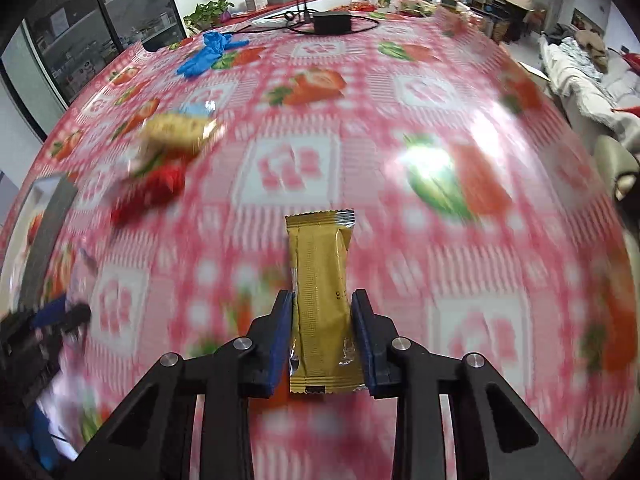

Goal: Organize snacks
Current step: 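Lower the gold bar packet back onto the table and open right tool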

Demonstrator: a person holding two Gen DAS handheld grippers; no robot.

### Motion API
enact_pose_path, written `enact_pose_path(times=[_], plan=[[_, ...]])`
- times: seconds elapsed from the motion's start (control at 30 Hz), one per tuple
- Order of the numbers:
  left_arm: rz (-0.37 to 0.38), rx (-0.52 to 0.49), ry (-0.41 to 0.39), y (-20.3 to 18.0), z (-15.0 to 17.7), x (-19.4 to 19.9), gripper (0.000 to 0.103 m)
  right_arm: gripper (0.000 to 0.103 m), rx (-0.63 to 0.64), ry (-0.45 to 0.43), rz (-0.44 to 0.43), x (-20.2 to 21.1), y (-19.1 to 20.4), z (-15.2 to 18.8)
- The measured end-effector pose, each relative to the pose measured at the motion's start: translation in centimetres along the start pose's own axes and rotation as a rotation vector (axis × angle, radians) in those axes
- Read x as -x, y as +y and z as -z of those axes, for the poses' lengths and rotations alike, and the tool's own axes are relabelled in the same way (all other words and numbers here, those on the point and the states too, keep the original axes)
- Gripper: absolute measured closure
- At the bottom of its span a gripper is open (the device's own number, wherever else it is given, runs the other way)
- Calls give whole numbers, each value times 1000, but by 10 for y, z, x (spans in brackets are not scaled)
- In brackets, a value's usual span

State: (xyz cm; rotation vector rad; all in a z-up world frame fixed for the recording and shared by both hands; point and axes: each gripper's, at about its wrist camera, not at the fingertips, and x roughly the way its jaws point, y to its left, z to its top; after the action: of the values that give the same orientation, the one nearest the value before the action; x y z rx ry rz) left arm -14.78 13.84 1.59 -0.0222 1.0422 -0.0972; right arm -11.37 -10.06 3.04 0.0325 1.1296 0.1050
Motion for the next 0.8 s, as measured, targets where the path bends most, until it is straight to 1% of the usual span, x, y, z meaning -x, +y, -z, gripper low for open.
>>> enact_pose_path(times=[0.03, 0.07, 0.1, 0.13, 0.17, 0.23, 0.3, 0.33, 0.4, 0.43, 0.47, 0.5, 0.53, 0.57, 0.63, 0.8], plan=[[-9, 8, -7, 3, 0, 2, 24, 62, 2, -1, -5, 4, -1, 8], [-25, 17, -17, 7, 0, 4, 20, 27, 2, -1, -12, 8, -3, 14], [-43, 30, -32, 11, -1, 7, 20, 7, -7, 1, -17, 10, -6, 20], [-44, 32, -35, 13, -3, 8, 20, 0, -10, -18, -20, 12, -8, 24], [-39, 23, -36, 13, -6, 9, 20, 0, -12, -24, -13, 12, -10, 25], [-43, -13, -41, 10, -10, 7, 20, 0, -28, -11, -2, 6, -14, 24], [-66, -46, -26, 4, -14, -1, 20, 0, -52, -28, 6, 3, -15, 20], [-72, -50, -15, 1, -15, -7, 20, 0, -57, -35, 9, 1, -14, 17], [-55, -36, 6, -4, -15, -19, 20, 0, -68, -48, 26, -3, -13, 13], [-56, -30, 2, -5, -15, -22, 15, 0, -66, -54, 49, -7, -10, 10], [-62, -26, -21, -8, -14, -22, 14, 0, -55, -58, 79, -9, -7, 9], [-64, -24, -27, -10, -14, -24, 9, 0, -32, -66, 110, -12, -2, 8], [-53, -22, -33, -11, -14, -25, 2, 0, -31, -79, 103, -12, -2, 9], [-45, -29, -34, -13, -14, -28, 0, 0, -32, -93, 103, -11, -2, 11], [-42, -50, -70, -16, -12, -29, 0, 0, -24, -129, 100, -10, -2, 14], [-39, -53, -86, -17, -13, -30, 0, 0, -19, -138, 97, -10, -1, 15]])
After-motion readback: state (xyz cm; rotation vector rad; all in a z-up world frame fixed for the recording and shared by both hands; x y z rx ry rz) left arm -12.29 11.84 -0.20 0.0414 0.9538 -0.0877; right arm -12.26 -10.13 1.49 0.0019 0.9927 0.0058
